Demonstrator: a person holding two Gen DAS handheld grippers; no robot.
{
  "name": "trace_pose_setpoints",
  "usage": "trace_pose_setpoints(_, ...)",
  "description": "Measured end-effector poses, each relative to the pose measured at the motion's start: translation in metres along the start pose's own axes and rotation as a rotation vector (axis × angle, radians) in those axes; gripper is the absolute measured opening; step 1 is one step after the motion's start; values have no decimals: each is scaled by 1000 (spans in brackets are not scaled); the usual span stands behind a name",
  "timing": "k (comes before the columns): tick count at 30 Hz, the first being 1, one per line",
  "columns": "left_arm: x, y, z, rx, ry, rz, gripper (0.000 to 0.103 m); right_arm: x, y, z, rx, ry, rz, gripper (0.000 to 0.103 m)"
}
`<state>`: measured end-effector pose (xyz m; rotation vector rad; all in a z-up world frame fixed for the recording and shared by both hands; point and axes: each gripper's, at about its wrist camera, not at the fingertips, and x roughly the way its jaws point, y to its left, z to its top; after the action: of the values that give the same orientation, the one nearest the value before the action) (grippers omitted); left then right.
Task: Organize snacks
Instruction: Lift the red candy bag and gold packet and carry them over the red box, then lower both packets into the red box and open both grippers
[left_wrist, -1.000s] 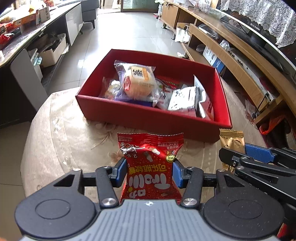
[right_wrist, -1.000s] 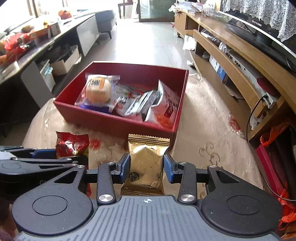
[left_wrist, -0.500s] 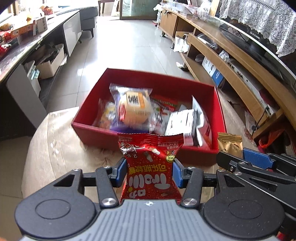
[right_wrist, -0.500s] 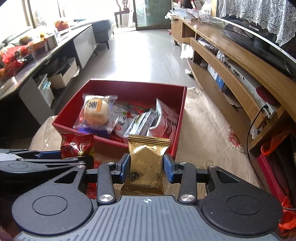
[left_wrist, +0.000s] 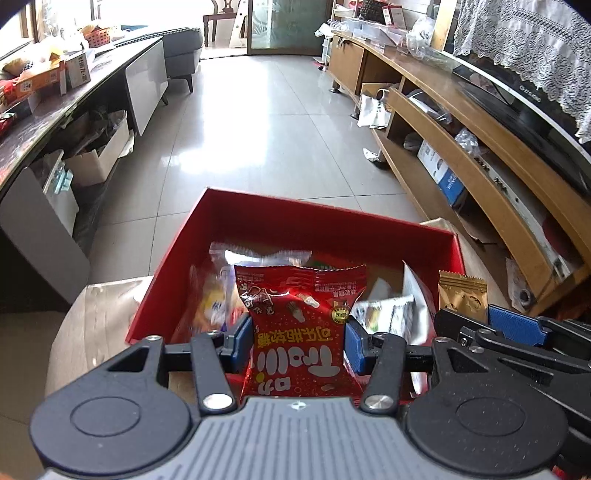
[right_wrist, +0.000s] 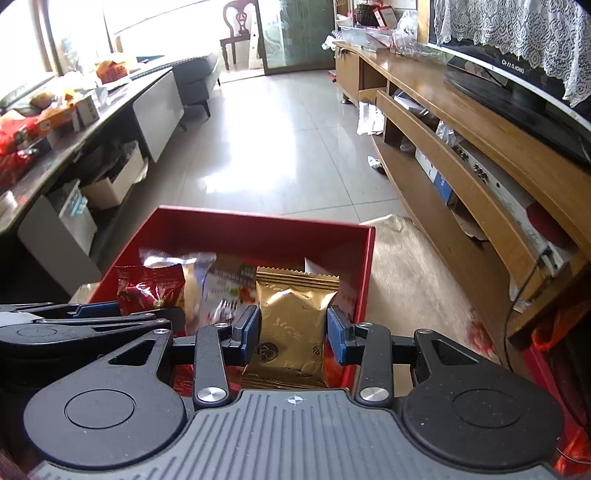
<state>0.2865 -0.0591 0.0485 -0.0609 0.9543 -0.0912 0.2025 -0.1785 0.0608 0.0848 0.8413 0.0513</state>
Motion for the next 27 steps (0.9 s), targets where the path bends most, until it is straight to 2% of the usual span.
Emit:
trace_pose_setpoints(15,38,-14,15,79,-60,46,47,45,-14,3,63,16,13,48)
trace_pose_setpoints(21,41,-10,21,62,-56,6,50,51,-20,4,89,20,15,50)
trace_pose_setpoints(27,38,-4,26,24,-48,-5,52,48,-21,5,102,9,8,61)
